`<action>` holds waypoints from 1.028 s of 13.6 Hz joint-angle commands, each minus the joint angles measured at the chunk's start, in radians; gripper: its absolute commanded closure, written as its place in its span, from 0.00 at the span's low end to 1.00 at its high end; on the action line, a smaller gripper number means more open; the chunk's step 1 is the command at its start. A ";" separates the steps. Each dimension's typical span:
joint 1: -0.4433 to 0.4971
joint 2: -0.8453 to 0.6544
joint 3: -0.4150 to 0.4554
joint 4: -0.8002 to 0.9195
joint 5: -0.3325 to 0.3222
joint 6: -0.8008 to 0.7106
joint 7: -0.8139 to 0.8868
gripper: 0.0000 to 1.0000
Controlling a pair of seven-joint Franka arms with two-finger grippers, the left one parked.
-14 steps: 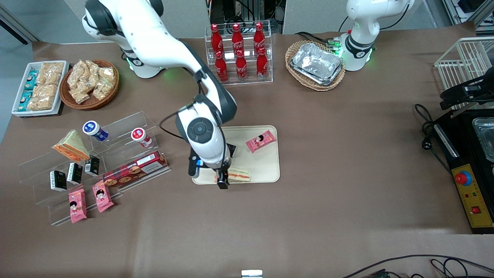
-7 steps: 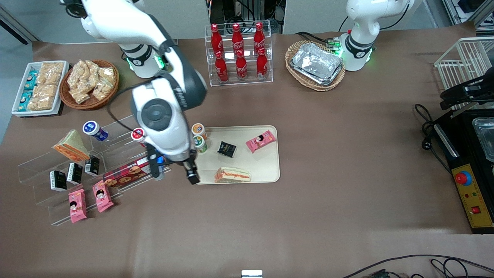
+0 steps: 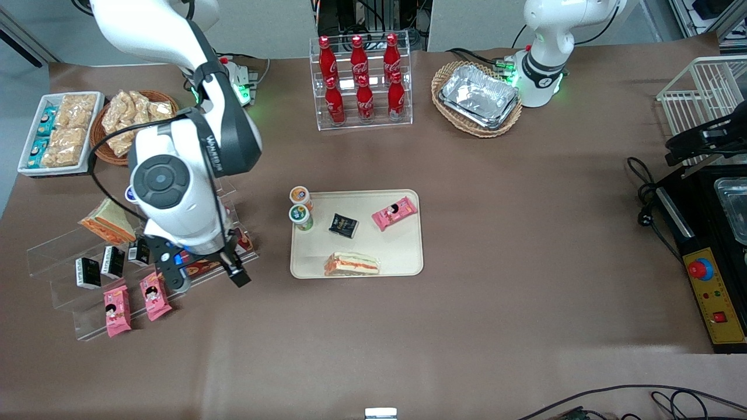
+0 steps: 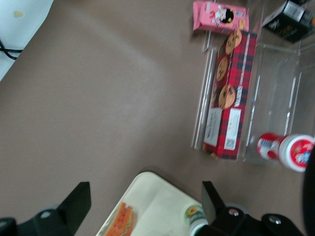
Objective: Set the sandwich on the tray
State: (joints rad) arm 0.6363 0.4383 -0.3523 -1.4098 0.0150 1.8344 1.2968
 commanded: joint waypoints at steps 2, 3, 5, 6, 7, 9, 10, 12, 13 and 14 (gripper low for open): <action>0.005 -0.070 -0.086 -0.034 -0.015 -0.059 -0.291 0.00; 0.005 -0.097 -0.106 -0.052 -0.010 -0.058 -0.356 0.00; -0.010 -0.160 -0.129 -0.096 -0.009 -0.060 -0.465 0.00; -0.038 -0.180 -0.129 -0.104 -0.009 -0.061 -0.538 0.00; -0.075 -0.197 -0.129 -0.106 -0.009 -0.069 -0.639 0.00; -0.133 -0.225 -0.129 -0.104 -0.010 -0.081 -0.836 0.00; -0.157 -0.234 -0.129 -0.104 -0.010 -0.083 -0.932 0.00; -0.204 -0.245 -0.131 -0.098 -0.020 -0.081 -1.094 0.00; -0.219 -0.256 -0.131 -0.098 -0.021 -0.084 -1.152 0.00; -0.228 -0.269 -0.132 -0.097 -0.026 -0.098 -1.201 0.00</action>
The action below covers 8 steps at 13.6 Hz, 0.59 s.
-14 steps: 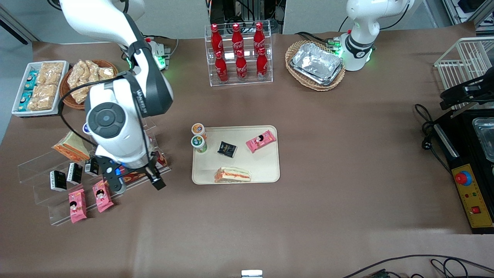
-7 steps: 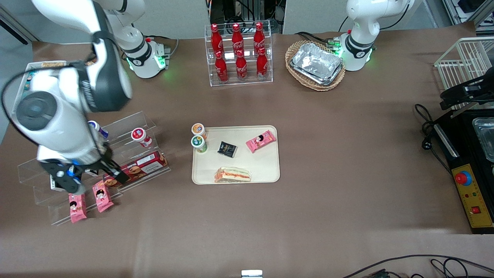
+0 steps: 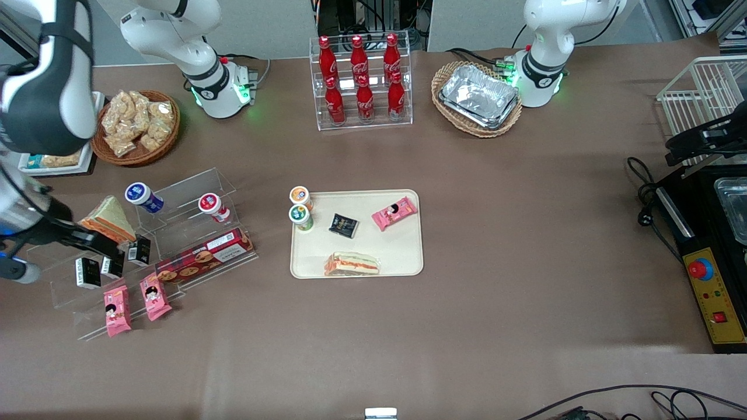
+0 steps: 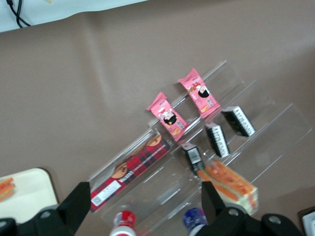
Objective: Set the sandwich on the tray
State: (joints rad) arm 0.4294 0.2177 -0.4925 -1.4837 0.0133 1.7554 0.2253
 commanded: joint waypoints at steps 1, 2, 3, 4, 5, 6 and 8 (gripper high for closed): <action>-0.017 -0.054 0.008 -0.018 -0.057 -0.075 -0.183 0.00; -0.026 -0.070 0.015 -0.017 -0.071 -0.130 -0.201 0.00; -0.053 -0.090 0.018 -0.017 -0.066 -0.143 -0.205 0.00; -0.114 -0.098 0.044 -0.017 -0.047 -0.148 -0.207 0.00; -0.186 -0.112 0.104 -0.017 -0.026 -0.149 -0.224 0.00; -0.260 -0.124 0.180 -0.017 -0.026 -0.152 -0.251 0.00; -0.392 -0.138 0.338 -0.017 -0.035 -0.177 -0.255 0.00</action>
